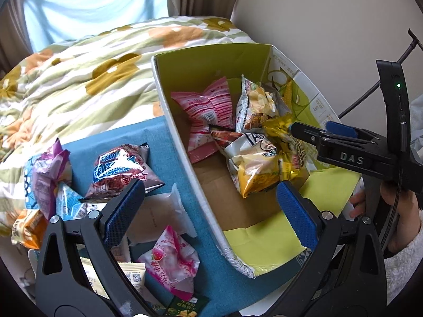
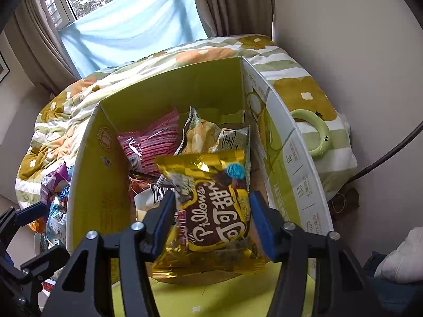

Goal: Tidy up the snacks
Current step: 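Release the chip bag into the box with the left tool while the right tool drops the gold bag in, then move both tools back toward the remaining snack bags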

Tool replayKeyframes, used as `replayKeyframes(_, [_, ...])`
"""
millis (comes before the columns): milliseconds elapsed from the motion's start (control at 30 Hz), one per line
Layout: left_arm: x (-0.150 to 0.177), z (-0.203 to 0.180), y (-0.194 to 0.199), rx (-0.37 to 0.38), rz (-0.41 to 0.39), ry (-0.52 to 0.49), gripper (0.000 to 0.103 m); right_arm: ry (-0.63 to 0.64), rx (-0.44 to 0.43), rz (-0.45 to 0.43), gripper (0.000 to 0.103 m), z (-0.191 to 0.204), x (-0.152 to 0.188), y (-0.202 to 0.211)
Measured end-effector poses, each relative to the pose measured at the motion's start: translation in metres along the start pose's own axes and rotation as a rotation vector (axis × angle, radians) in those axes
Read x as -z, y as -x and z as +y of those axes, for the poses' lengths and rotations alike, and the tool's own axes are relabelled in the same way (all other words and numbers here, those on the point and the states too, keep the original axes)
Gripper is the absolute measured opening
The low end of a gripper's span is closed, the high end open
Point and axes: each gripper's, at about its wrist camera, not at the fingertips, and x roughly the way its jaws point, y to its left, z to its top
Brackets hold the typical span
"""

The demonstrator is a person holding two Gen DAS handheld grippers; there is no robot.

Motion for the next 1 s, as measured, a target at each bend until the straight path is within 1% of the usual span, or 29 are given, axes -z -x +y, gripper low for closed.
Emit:
replayKeyframes(33, [0.002,0.001,0.002,-0.005,-0.004,0.002,0.099,0.000,-0.002,-0.008,0.097,0.000,0.001,0.002])
replayKeyframes(67, [0.005,0.002,0.003,-0.011,-0.006,0.004,0.099,0.001,-0.002,-0.022,0.103,-0.001,0.003,0.005])
replayKeyframes(133, [0.010,0.003,0.005,-0.018,-0.004,0.011,0.099,0.008,-0.005,-0.054,0.103,-0.002,0.008,0.013])
replayKeyframes(300, [0.016,0.003,0.018,-0.042,-0.016,0.032,0.099,0.039,-0.021,-0.069,0.103,-0.003,0.017,0.024])
replayKeyframes(500, [0.022,0.007,0.056,-0.082,-0.076,0.057,0.099,0.072,-0.028,-0.122,0.103,0.001,0.021,0.056])
replayKeyframes(600, [0.029,0.010,0.079,-0.109,-0.110,0.082,0.099,0.094,-0.049,-0.138,0.103,0.006,0.024,0.078])
replayKeyframes(667, [0.037,0.013,0.095,-0.128,-0.132,0.107,0.099,0.122,-0.080,-0.163,0.103,0.011,0.028,0.095])
replayKeyframes(767, [0.052,0.021,0.120,-0.159,-0.160,0.153,0.099,0.170,-0.098,-0.194,0.103,0.024,0.035,0.120])
replayKeyframes(867, [0.072,0.032,0.144,-0.188,-0.182,0.197,0.099,0.206,-0.135,-0.192,0.103,0.036,0.043,0.135])
replayKeyframes(1000, [0.102,0.047,0.165,-0.242,-0.189,0.255,0.099,0.246,-0.163,-0.196,0.103,0.054,0.056,0.148])
